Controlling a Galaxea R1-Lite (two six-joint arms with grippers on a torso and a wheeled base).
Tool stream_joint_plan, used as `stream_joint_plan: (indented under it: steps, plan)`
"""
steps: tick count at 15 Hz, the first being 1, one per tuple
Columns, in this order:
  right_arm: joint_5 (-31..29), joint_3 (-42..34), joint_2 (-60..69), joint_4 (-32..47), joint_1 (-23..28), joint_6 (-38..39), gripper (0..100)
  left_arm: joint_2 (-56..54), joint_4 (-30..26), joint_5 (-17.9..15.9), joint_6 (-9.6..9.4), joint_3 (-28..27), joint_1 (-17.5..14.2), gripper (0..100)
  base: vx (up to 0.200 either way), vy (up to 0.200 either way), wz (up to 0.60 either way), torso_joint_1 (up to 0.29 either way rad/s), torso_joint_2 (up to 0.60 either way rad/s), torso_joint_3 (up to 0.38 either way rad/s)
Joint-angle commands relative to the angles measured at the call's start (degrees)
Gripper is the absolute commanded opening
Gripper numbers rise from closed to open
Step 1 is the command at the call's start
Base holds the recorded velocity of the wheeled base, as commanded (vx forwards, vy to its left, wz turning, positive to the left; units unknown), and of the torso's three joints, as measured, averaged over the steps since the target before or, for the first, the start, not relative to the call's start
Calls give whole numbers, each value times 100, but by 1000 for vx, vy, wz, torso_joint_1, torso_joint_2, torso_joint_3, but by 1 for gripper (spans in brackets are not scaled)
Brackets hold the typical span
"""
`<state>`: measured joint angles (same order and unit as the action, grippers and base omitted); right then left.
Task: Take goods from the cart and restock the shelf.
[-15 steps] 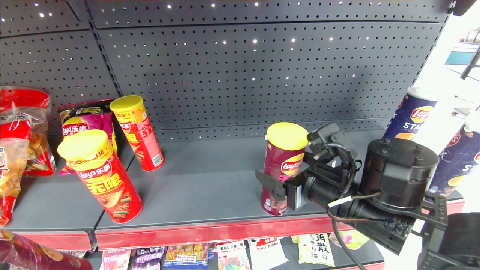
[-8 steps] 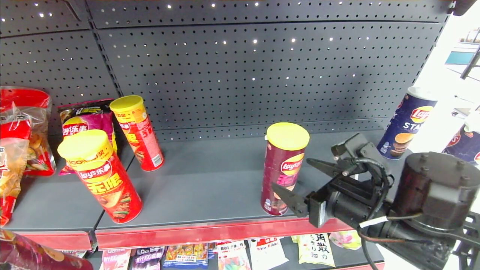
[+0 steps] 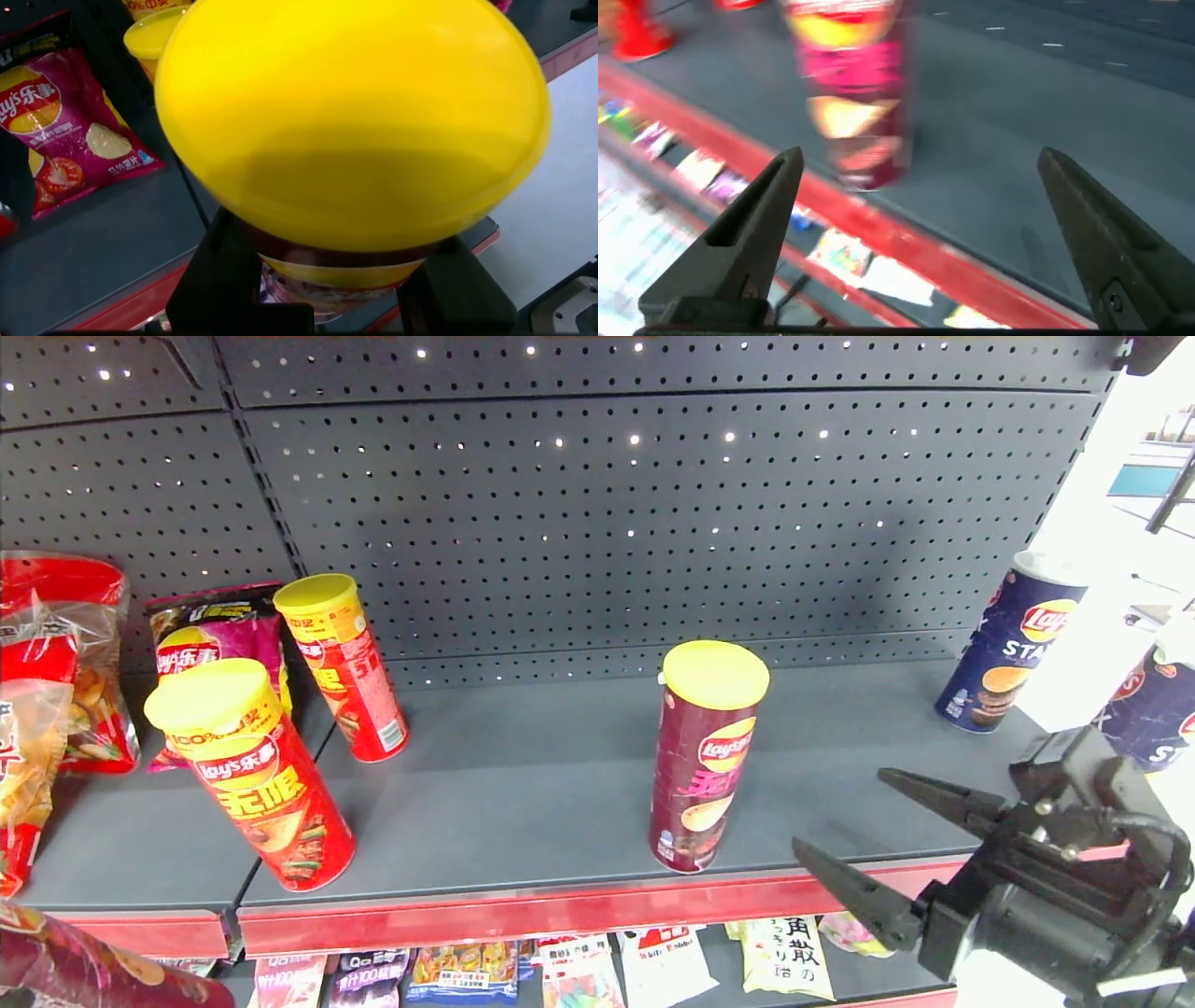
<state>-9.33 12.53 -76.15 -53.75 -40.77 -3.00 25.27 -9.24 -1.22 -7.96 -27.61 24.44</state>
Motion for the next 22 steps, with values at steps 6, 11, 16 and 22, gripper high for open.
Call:
stream_joint_plan:
  steps: [6,11,16,22]
  plan:
    - [950,-594,1147,31,1299,-430,100,92,1,-1,31,81,8,0,0,0,0,0,0,0]
    - [862,-409,2984,1991,2705,-561,100,531,256,-142,216,-139,8,0,0,0,0,0,0,0]
    - [827,1085,5541,6781,3874,-368,100,883,555,-485,242,-130,8,0,0,0,0,0,0,0]
    - [906,786,7062,8029,4674,-324,100,892,564,-608,251,-130,8,0,0,0,0,0,0,0]
